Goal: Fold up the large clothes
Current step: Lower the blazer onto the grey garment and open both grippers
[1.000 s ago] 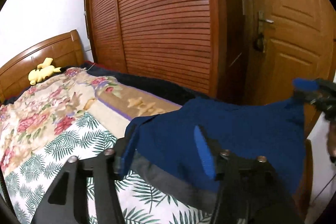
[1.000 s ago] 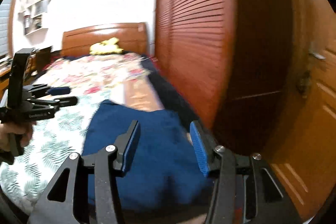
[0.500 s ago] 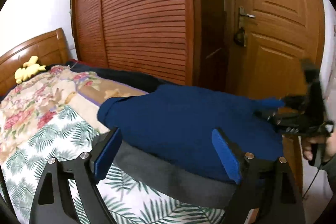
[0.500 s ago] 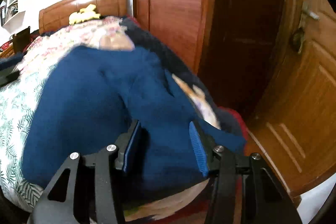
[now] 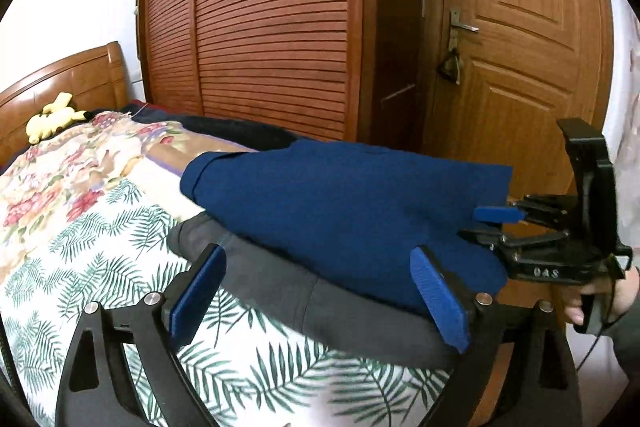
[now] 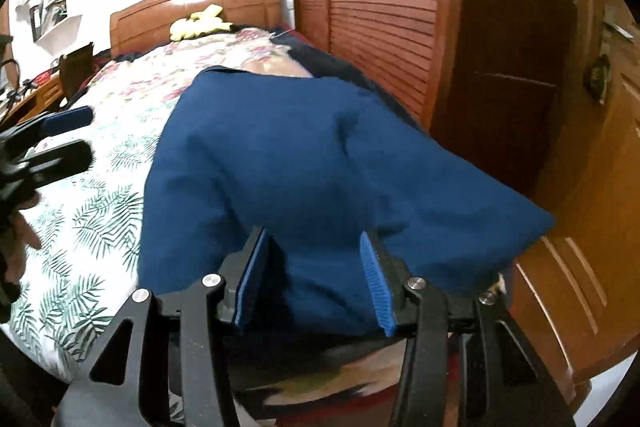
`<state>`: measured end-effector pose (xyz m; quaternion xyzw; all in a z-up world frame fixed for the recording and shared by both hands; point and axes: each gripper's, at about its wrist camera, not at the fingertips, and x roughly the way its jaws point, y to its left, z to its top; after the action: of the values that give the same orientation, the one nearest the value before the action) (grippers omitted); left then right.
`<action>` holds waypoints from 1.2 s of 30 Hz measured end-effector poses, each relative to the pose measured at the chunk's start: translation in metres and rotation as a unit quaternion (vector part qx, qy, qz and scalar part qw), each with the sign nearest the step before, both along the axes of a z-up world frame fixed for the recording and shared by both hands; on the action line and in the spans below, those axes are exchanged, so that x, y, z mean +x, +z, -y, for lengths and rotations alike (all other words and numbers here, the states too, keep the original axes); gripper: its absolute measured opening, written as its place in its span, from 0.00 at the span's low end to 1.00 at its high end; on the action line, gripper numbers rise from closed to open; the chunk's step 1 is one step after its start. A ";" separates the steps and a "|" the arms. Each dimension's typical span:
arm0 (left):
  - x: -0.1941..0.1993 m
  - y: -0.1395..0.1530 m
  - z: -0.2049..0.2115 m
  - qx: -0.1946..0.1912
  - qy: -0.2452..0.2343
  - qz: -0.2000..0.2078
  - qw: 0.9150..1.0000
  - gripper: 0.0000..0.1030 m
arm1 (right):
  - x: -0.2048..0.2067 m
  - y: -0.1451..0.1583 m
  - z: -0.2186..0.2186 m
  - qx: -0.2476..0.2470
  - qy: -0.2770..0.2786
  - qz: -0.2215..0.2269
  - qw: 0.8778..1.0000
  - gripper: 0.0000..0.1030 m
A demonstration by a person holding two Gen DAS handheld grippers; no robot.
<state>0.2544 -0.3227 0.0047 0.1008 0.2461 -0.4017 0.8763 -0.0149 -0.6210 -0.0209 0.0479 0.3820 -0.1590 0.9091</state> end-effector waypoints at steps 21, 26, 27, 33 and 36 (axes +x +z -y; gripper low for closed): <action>-0.093 0.038 -0.122 -0.006 0.052 0.027 0.998 0.99 | -0.022 0.054 -0.120 -0.021 -0.025 0.063 0.998 0.78; -0.110 0.037 -0.156 -0.011 0.084 0.019 0.996 0.99 | -0.010 0.046 -0.167 -0.023 -0.001 0.061 0.998 0.78; -0.112 0.036 -0.162 -0.010 0.093 0.017 0.995 0.99 | -0.007 0.044 -0.176 -0.021 0.006 0.059 0.998 0.78; -0.121 0.030 -0.185 0.002 0.140 0.007 0.990 0.99 | 0.008 0.030 -0.225 -0.012 0.035 0.054 0.998 0.78; -0.129 0.023 -0.198 0.008 0.178 0.005 0.984 0.99 | 0.014 0.025 -0.247 -0.009 0.052 0.055 0.997 0.78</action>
<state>0.1253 -0.1246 0.0280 0.0643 0.2593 -0.2367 0.9341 -0.0012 -0.3740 0.0042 0.0282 0.3324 -0.1124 0.9360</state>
